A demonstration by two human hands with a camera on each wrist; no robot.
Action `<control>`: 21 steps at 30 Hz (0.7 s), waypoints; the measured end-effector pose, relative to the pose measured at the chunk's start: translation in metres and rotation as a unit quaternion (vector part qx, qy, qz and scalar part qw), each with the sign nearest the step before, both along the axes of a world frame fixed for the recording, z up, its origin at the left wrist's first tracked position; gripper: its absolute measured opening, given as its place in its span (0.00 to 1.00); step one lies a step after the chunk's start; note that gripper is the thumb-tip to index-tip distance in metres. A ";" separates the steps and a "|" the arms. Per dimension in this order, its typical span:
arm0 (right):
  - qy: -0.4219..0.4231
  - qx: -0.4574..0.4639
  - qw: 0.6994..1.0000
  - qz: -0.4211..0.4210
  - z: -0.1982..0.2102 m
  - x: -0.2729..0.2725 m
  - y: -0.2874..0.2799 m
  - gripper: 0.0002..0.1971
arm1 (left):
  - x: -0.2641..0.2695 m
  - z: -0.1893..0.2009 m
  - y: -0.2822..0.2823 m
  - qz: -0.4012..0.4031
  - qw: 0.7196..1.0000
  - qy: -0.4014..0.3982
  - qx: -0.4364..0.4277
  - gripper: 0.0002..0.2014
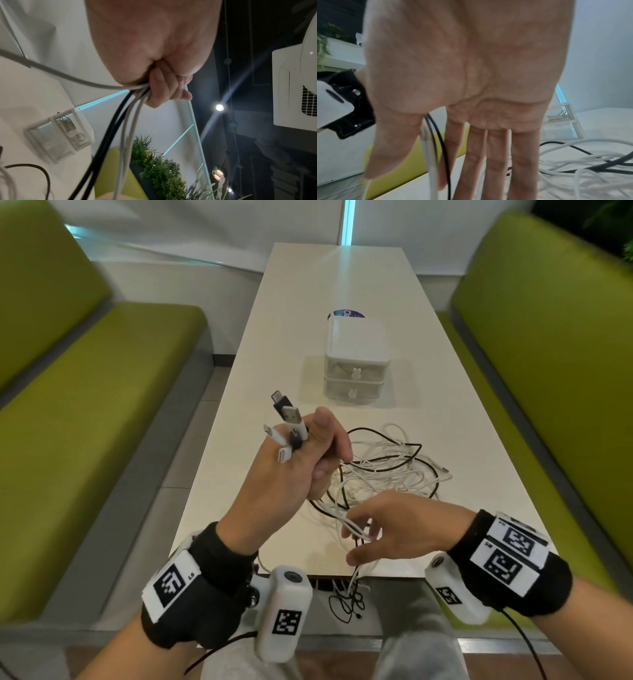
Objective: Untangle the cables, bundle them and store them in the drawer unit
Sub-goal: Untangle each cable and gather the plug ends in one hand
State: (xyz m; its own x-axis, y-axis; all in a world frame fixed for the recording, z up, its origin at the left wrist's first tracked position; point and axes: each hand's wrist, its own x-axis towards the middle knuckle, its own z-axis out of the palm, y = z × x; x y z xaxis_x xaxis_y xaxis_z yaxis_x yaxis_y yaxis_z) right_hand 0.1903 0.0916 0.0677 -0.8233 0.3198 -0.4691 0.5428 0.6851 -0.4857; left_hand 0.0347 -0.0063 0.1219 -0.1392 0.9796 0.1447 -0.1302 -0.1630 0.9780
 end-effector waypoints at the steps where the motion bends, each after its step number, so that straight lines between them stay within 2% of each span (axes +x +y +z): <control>1: -0.004 -0.007 1.000 -0.001 0.000 0.000 0.003 0.21 | -0.001 -0.003 0.001 0.003 1.000 0.007 -0.005 0.22; 7: -0.005 -0.080 0.996 -0.028 -0.006 -0.005 0.018 0.26 | -0.012 -0.021 0.010 0.031 0.999 0.015 -0.034 0.22; 11: -0.017 -0.062 0.998 -0.020 -0.007 -0.010 0.032 0.21 | -0.020 -0.034 0.011 0.059 0.996 0.025 -0.062 0.22; 14: 0.054 0.006 0.996 -0.069 -0.014 -0.025 0.040 0.16 | -0.025 -0.045 0.013 0.085 0.992 0.033 -0.086 0.23; 18: 0.178 0.140 0.965 -0.135 -0.026 -0.063 0.039 0.12 | -0.028 -0.057 0.016 0.107 0.987 0.046 -0.110 0.24; 21: 0.136 0.228 0.957 -0.120 -0.042 -0.088 0.039 0.13 | -0.030 -0.063 0.014 0.115 0.984 0.055 -0.123 0.24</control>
State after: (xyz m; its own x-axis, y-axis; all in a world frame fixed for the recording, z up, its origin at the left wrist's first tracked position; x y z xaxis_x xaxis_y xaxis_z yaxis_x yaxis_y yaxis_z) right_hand 0.1020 0.1302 0.0259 -0.7720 0.6354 -0.0142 0.6070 0.7305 -0.3128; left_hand 0.0050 0.0077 0.0587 -0.3584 0.9312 -0.0668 -0.0081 0.0684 0.9976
